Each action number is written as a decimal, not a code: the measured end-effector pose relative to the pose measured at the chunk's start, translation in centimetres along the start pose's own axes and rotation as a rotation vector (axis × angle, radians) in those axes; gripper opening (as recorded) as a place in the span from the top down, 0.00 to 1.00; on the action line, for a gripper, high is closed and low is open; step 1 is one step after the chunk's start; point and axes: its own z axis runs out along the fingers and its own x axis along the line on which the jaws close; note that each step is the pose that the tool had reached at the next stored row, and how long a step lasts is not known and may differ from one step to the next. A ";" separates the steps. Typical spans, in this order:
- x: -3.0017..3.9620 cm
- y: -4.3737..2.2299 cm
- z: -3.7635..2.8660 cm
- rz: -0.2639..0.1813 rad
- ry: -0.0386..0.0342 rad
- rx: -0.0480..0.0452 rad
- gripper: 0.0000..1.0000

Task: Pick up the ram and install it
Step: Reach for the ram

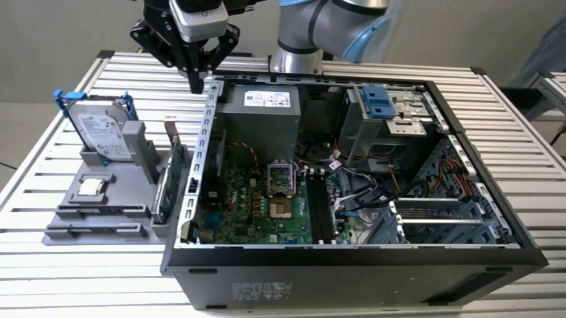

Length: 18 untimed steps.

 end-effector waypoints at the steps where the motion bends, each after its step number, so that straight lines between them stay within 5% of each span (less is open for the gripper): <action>1: 0.16 -0.01 0.01 0.000 0.0000 0.0000 1.00; 18: 3.14 -0.23 0.25 -0.002 0.0003 0.0000 1.00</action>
